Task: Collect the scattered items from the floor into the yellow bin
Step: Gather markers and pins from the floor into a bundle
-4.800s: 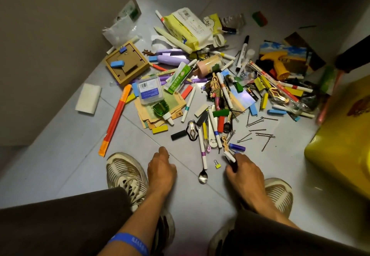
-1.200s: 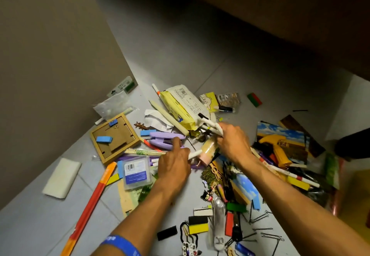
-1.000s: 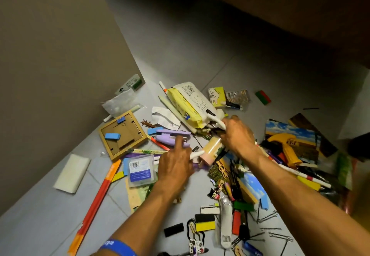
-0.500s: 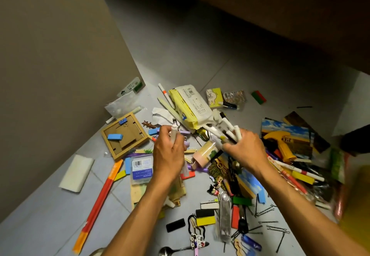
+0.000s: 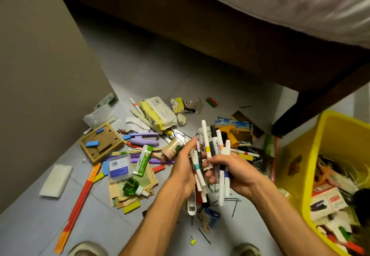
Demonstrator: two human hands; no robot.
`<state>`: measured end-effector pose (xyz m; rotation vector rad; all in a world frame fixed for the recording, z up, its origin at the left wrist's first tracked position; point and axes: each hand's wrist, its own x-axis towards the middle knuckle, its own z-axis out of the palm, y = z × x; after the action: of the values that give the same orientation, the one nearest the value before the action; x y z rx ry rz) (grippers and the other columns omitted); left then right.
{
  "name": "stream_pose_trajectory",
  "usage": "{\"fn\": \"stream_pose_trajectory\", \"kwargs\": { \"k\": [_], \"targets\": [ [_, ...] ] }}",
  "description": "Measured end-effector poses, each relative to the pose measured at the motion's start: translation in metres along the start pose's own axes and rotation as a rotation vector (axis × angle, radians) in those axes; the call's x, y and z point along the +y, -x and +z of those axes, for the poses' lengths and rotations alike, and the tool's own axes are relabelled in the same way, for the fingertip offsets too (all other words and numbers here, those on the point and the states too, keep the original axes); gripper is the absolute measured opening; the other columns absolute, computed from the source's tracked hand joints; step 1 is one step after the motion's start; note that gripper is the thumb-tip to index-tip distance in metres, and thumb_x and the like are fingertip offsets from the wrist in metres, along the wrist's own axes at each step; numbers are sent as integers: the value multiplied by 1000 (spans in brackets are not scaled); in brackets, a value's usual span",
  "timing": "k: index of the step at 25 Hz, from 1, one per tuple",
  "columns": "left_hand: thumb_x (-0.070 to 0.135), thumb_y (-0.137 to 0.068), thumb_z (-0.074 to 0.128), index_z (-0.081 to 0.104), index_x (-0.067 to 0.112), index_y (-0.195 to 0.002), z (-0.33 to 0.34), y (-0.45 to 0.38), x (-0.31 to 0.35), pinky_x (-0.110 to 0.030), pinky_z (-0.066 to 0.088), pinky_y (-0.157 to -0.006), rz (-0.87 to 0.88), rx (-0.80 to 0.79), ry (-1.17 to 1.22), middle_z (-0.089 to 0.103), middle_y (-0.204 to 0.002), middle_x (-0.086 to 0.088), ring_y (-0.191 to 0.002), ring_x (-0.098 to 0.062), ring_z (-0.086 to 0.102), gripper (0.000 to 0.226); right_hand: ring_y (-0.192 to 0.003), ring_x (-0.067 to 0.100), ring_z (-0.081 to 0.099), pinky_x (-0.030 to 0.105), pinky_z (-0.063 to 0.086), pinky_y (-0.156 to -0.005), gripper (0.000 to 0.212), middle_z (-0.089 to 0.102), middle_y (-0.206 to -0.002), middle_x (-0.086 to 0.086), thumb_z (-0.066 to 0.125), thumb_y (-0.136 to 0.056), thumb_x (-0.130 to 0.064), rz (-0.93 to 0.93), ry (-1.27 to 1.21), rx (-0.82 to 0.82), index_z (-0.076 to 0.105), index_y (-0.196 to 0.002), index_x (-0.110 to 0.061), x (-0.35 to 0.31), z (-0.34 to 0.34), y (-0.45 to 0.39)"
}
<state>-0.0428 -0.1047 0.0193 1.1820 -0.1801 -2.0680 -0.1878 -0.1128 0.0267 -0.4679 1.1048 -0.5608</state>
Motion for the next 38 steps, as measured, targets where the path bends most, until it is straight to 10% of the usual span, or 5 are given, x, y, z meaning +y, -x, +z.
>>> {"fn": "stream_pose_trajectory", "kwargs": {
  "k": [5,11,16,32,38],
  "targets": [
    [43,-84,69,70,9,-106,93,29,-38,-31,50,-46,67,18,-161,70,-81,-15,-59,-27,65,40,-52,18,58,28,44,-42,18,66,-64,8,61,-80,-7,-223,412,278,67,-97,-6,-13,-22,81],
    [35,-98,49,63,7,-112,246,46,-97,-24,46,-45,-115,-156,-289,60,-74,-11,-46,-17,57,34,-64,19,62,32,55,-53,20,65,-86,13,58,-92,-7,-285,-186,512,62,-112,-4,-41,-132,213],
    [58,-94,45,33,9,-149,276,38,-114,-47,42,-99,-119,-203,-323,42,-149,-16,-132,-34,46,74,-126,33,52,48,36,-110,61,51,-139,23,53,-94,-32,-309,-481,475,40,-145,0,-35,-184,268],
    [39,-100,46,63,12,-110,48,16,-73,-33,52,-74,119,329,-346,70,-107,-7,-93,-24,66,33,-99,32,71,41,59,-82,24,73,-110,14,60,-94,-20,-145,-267,340,68,-111,-5,33,-86,118],
    [24,-82,70,67,19,-112,-38,-40,-125,-28,50,-82,125,343,-1262,69,-106,0,-94,-19,63,30,-87,17,62,31,51,-79,11,69,-101,1,67,-89,-22,133,851,700,67,-99,-18,129,-99,21]
  ]
}}
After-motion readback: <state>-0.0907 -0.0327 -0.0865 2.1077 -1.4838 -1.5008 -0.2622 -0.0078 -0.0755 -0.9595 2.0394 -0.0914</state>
